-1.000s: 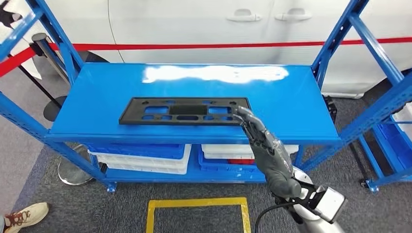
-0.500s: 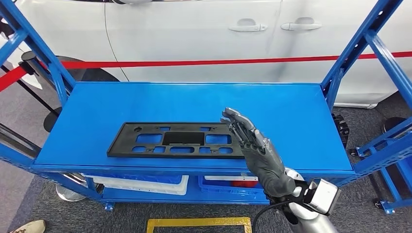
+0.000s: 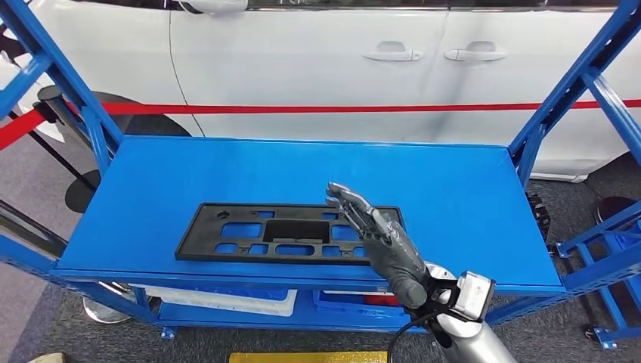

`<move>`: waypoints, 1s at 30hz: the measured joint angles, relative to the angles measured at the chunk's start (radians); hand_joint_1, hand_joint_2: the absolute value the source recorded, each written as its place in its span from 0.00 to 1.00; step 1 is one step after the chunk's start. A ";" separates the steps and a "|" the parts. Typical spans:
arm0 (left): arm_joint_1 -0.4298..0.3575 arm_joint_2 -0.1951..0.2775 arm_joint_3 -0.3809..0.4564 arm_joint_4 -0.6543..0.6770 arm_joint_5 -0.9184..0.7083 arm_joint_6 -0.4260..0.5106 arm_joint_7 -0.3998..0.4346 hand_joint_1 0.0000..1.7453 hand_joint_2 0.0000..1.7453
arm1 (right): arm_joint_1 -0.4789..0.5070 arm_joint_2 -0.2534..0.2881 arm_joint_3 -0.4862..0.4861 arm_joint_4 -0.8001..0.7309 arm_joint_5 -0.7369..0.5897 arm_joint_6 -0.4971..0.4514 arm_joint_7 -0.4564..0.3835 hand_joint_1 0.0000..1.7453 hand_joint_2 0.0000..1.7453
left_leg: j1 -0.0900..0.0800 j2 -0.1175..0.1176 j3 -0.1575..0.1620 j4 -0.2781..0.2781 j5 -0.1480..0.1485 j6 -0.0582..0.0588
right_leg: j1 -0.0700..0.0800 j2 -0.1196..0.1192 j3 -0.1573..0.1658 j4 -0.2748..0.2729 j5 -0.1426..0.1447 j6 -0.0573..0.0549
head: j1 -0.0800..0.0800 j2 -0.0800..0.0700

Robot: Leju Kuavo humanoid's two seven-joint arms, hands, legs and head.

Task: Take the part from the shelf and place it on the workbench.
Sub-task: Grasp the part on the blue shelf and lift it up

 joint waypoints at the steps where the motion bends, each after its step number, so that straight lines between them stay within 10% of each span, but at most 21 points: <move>1: 0.001 0.000 -0.001 0.000 -0.007 0.008 0.009 0.00 0.00 | 0.004 -0.002 0.006 0.014 0.015 -0.013 -0.011 0.00 1.00 | 0.000 0.000 0.000 0.000 -0.001 0.003 | -0.003 0.000 -0.034 0.067 -0.031 0.004 | 0.001 0.000; 4: 0.005 -0.002 -0.005 0.000 -0.022 0.025 0.027 0.00 0.00 | 0.019 -0.008 0.033 0.066 0.098 -0.083 -0.035 0.00 1.00 | 0.000 -0.002 0.005 0.001 -0.006 0.003 | -0.012 -0.001 -0.090 0.163 -0.042 0.012 | 0.000 0.000; 8: 0.009 -0.008 -0.007 0.000 -0.032 0.026 0.030 0.00 0.00 | -0.003 -0.001 0.081 0.130 0.259 -0.219 -0.011 0.00 1.00 | -0.003 -0.003 0.015 0.009 -0.023 -0.015 | -0.015 -0.002 0.013 -0.065 0.076 0.007 | 0.000 0.000; 13: 0.007 -0.012 -0.007 0.000 -0.035 0.017 0.011 0.00 0.00 | -0.028 0.033 0.144 0.199 0.430 -0.366 0.027 0.00 1.00 | 0.001 -0.002 0.013 0.022 -0.041 -0.046 | -0.010 -0.001 0.029 -0.104 0.078 -0.019 | -0.001 0.000; 17: 0.009 -0.017 -0.007 0.000 -0.048 0.005 -0.006 0.00 0.00 | -0.059 0.074 0.209 0.287 0.594 -0.512 0.057 0.00 1.00 | 0.002 -0.002 -0.089 0.237 -0.145 -0.056 | -0.007 -0.003 0.033 -0.108 0.077 -0.037 | -0.002 0.000; 19: 0.010 -0.018 -0.007 0.000 -0.056 0.002 -0.009 0.00 0.00 | -0.075 0.091 0.240 0.333 0.670 -0.572 0.083 0.00 1.00 | 0.002 -0.002 -0.120 0.289 -0.144 -0.055 | -0.002 -0.003 0.034 -0.107 0.076 -0.039 | -0.002 0.000; 24: 0.007 -0.017 -0.007 0.000 -0.074 -0.005 -0.009 0.00 0.00 | -0.117 0.129 0.298 0.416 0.838 -0.685 0.166 0.00 1.00 | -0.008 -0.002 -0.006 0.030 -0.015 -0.028 | 0.006 -0.002 0.040 -0.105 0.073 -0.034 | -0.001 0.000; 30: 0.007 -0.016 -0.007 0.000 -0.088 -0.005 -0.007 0.00 0.00 | -0.144 0.166 0.353 0.498 0.972 -0.779 0.236 0.00 1.00 | -0.001 0.000 0.006 -0.007 0.002 -0.008 | 0.004 -0.003 0.008 -0.035 0.025 -0.005 | 0.001 0.000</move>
